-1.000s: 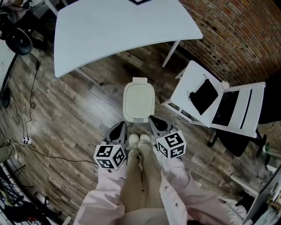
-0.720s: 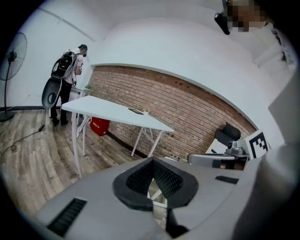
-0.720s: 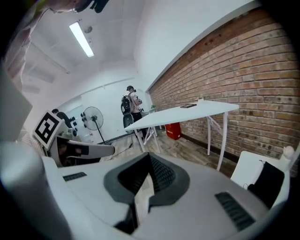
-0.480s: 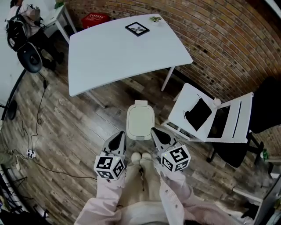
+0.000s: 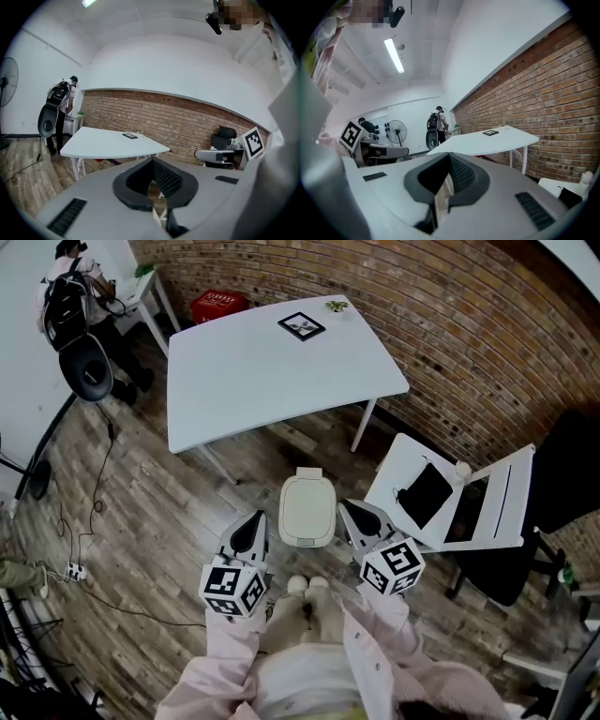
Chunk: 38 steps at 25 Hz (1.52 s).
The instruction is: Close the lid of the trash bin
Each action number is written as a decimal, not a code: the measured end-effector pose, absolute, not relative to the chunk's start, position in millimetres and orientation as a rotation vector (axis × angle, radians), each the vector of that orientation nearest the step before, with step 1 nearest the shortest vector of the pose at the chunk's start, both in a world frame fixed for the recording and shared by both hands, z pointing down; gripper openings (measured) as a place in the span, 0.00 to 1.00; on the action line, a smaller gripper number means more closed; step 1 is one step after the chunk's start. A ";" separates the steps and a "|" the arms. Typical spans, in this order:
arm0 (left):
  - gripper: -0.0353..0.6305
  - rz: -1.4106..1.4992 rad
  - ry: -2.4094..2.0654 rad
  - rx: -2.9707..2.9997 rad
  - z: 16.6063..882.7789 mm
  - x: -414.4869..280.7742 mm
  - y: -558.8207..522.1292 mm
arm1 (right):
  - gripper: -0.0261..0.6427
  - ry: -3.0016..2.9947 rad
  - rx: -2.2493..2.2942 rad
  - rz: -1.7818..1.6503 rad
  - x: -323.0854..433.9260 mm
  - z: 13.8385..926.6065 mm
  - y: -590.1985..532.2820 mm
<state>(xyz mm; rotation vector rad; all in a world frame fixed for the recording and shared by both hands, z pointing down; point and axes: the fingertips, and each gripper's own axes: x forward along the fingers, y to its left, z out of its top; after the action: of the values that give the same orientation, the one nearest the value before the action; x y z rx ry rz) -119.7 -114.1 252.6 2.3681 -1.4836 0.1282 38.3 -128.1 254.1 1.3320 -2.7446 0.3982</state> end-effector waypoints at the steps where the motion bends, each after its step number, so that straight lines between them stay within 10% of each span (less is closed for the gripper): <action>1: 0.04 0.135 -1.494 2.382 247.5 -120.1 -114.8 | 0.05 -2.745 1.337 0.392 40.7 251.5 -129.4; 38: 0.04 0.100 -1.681 2.535 165.4 -148.4 -130.0 | 0.05 -2.805 1.514 0.190 78.6 183.8 -144.3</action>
<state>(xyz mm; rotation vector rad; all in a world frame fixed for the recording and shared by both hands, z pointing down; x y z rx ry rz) -148.4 -130.0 165.4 2.5345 -1.6814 0.1003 78.6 -144.3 183.8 1.5138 -2.8051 0.1895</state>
